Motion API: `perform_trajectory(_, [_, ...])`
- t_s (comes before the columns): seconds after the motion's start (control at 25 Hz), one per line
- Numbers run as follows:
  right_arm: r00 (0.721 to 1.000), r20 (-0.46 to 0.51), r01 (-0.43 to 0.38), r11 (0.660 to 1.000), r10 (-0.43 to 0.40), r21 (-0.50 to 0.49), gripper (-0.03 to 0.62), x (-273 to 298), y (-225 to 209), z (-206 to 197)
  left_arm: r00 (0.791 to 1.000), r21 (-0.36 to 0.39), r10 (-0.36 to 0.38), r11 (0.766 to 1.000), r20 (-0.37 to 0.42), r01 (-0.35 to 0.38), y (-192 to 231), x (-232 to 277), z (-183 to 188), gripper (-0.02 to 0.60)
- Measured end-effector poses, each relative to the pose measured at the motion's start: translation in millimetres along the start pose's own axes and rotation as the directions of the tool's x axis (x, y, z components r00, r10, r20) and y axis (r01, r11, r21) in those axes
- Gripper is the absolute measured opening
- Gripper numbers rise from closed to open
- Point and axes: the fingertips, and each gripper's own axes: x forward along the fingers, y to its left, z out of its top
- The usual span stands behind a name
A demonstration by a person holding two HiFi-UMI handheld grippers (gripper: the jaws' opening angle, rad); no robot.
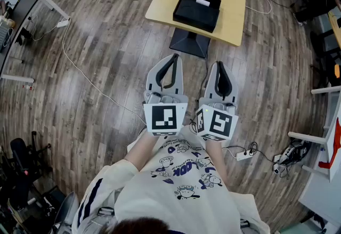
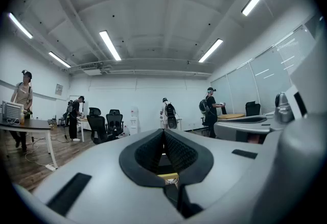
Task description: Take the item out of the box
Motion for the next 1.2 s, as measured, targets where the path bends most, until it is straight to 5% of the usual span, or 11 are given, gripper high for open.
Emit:
perform_trajectory(0.64, [1.000,0.002,-0.010,1.000,0.010,0.003,0.041,21.0,2.3,-4.7,1.000,-0.008,-0.008,1.000,-0.004,0.008,9.5,17.7,-4.5,0.014])
perform_trajectory(1.2, [0.998,-0.018,0.057,0.998,-0.057,0.016,0.041,75.9,13.5,-13.3,0.999,-0.014,-0.049,0.999,-0.013,0.049,53.6,65.9,-13.8,0.014])
